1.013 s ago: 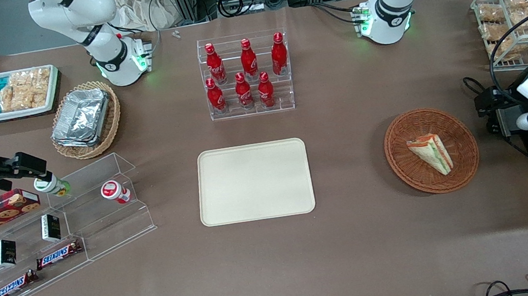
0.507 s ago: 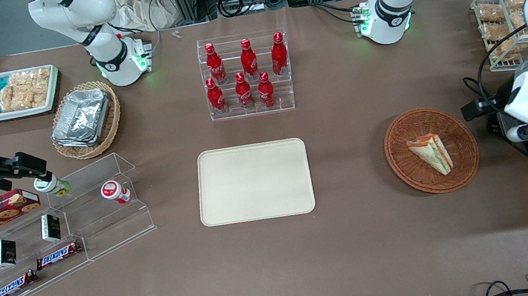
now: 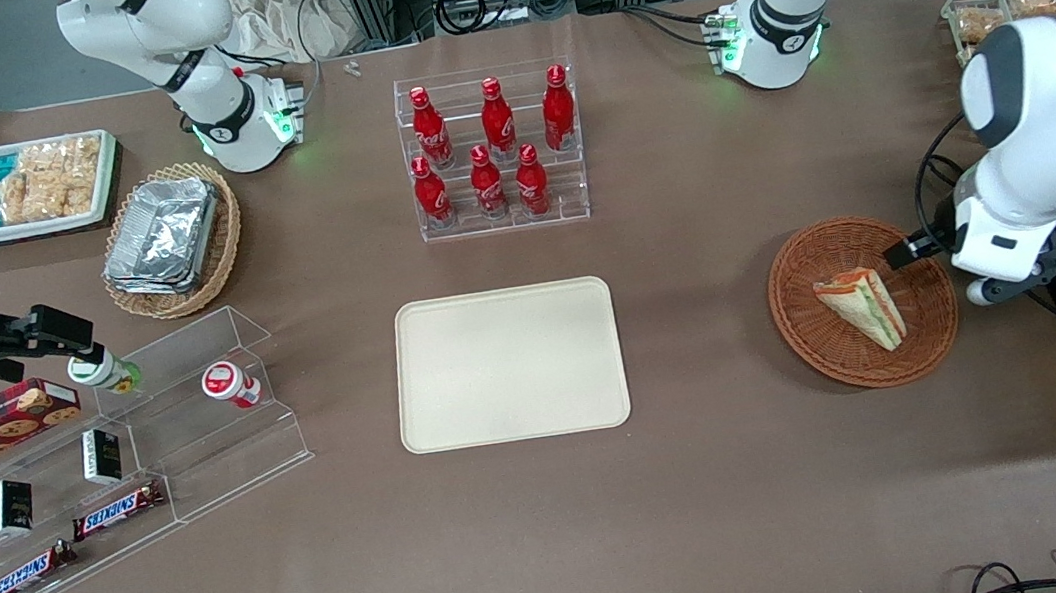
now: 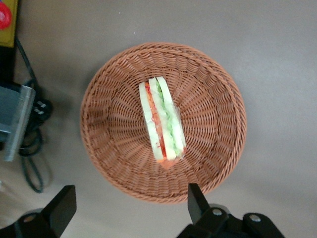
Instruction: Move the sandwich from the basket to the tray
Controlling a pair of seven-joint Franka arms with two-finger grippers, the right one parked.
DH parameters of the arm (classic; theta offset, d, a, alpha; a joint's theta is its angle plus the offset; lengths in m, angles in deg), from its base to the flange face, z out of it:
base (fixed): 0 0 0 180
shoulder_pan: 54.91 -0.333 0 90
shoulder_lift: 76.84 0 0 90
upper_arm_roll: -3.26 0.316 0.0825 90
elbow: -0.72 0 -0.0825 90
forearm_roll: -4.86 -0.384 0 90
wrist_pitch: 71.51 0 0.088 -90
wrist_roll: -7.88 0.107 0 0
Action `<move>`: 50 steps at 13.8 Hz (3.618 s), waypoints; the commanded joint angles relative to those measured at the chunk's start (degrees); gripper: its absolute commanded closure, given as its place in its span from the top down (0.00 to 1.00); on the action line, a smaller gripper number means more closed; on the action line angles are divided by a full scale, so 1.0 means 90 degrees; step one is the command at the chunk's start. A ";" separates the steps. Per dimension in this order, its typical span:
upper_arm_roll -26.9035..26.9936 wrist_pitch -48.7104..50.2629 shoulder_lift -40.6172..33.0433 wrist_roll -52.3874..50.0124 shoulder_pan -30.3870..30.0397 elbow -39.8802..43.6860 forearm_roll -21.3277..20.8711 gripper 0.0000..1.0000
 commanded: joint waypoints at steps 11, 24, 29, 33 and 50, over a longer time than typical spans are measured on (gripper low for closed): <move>0.0042 -0.1927 0.0390 -0.1144 -0.0031 -0.1492 -0.0193 1.00; 0.0228 -0.0782 0.0528 -0.1243 0.0008 -0.0782 -0.0193 1.00; 0.0081 0.0862 -0.0242 0.0686 -0.0001 0.0020 -0.0077 1.00; 0.0081 0.2882 -0.0195 0.2495 -0.0011 0.1824 0.0547 1.00; -0.0016 -0.1757 0.0547 -0.2042 0.0018 -0.0884 0.0461 1.00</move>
